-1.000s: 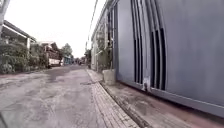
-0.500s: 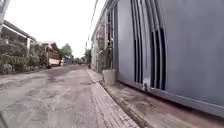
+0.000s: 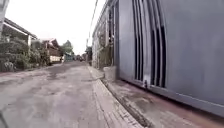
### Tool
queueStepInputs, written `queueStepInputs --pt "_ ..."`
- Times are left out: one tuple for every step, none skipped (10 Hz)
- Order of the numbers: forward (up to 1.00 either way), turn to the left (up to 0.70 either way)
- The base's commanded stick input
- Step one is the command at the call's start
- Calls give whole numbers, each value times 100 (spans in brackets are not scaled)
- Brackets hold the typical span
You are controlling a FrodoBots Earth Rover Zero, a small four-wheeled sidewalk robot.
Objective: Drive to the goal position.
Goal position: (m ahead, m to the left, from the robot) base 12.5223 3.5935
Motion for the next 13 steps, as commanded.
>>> queueStepInputs --pt "-6 0" --pt "0 0" --pt "0 0" --pt "0 0" --pt "0 0" --pt "0 0" --pt "0 0" --pt "0 0" --pt "0 0" --pt "0 3" --pt "0 18" --pt "0 52" --pt "0 70"
